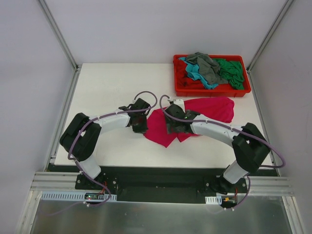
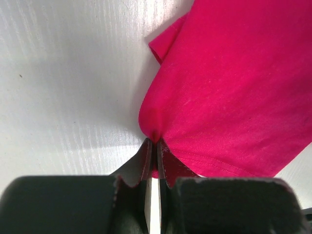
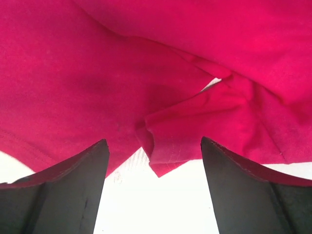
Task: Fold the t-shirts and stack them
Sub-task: Flatten out the tshirt
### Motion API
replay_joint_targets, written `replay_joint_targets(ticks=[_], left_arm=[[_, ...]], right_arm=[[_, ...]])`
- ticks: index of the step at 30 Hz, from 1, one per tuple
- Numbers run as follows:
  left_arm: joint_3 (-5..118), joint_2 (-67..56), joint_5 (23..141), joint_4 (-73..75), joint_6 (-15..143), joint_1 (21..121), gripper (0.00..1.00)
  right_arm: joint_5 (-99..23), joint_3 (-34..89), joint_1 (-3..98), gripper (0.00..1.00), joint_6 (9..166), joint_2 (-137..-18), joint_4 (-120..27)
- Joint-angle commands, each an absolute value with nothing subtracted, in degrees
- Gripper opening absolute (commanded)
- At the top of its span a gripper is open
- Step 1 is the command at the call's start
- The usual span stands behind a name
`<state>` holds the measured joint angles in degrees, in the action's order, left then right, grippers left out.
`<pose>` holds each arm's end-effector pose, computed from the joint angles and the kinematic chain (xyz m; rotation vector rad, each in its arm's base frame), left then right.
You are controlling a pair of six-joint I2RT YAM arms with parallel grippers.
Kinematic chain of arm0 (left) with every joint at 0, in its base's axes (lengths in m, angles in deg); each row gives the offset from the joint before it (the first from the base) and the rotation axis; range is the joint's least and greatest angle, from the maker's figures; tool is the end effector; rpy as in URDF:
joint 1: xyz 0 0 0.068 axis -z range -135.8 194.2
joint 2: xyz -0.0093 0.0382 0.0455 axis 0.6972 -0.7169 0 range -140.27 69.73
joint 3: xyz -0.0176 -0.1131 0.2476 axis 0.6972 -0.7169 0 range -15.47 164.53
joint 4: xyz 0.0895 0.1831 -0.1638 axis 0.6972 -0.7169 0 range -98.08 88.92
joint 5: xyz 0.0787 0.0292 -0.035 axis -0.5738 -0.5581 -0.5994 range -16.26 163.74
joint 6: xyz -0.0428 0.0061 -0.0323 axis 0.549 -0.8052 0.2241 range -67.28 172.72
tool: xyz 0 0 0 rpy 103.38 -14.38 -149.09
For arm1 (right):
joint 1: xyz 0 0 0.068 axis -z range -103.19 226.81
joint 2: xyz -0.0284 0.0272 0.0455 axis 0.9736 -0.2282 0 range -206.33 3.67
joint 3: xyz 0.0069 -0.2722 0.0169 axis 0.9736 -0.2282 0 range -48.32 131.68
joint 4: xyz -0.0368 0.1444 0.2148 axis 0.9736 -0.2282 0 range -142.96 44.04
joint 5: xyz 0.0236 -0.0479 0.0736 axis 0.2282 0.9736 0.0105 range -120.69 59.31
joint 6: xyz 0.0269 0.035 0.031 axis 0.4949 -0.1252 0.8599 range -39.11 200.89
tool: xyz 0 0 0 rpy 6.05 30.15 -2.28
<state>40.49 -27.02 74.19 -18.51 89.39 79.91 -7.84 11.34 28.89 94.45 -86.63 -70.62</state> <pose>0.2705 -0.1949 0.1678 -0.0194 2.6616 -0.4560 0.2271 0.2307 0.2163 -0.5702 2.3631 -0.0341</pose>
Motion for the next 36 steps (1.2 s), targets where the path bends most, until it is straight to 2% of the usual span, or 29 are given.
replay_joint_targets(ticks=[1,3,6,10,17,19,28,36], left_arm=[[39.55,-24.4,72.52,-20.77,88.49,80.41,0.0],[39.46,-24.32,72.34,-20.68,88.41,80.41,0.0],[39.63,-24.05,72.16,-20.68,88.05,80.41,0.0],[39.19,-23.17,70.93,-20.68,87.79,80.41,0.0],[38.14,-20.63,68.13,-20.68,87.09,80.41,0.0],[37.96,-19.49,67.24,-20.94,86.91,80.33,0.0],[38.75,-13.69,60.66,-23.49,87.09,80.24,0.0],[46.12,-5.6,46.86,-28.41,85.69,77.78,0.0]], right_arm=[[1.03,14.7,27.24,0.74,101.53,-89.49,-77.33],[2.78,13.92,27.06,0.7,103.55,-90.28,-76.64],[5.08,14.09,27.07,0.57,104.35,-91.68,-76.98],[4.29,13.74,27.15,0.53,104.88,-92.57,-77.07],[5.6,9.87,27.15,0.16,104.18,-89.68,-75.49],[6.66,7.94,27.15,0.01,103.83,-87.05,-74.35],[13.42,-1.11,27.85,0.01,101.03,-69.38,-74.25],[30.03,0.72,32.5,0.0,85.83,-55.05,-78.13]])
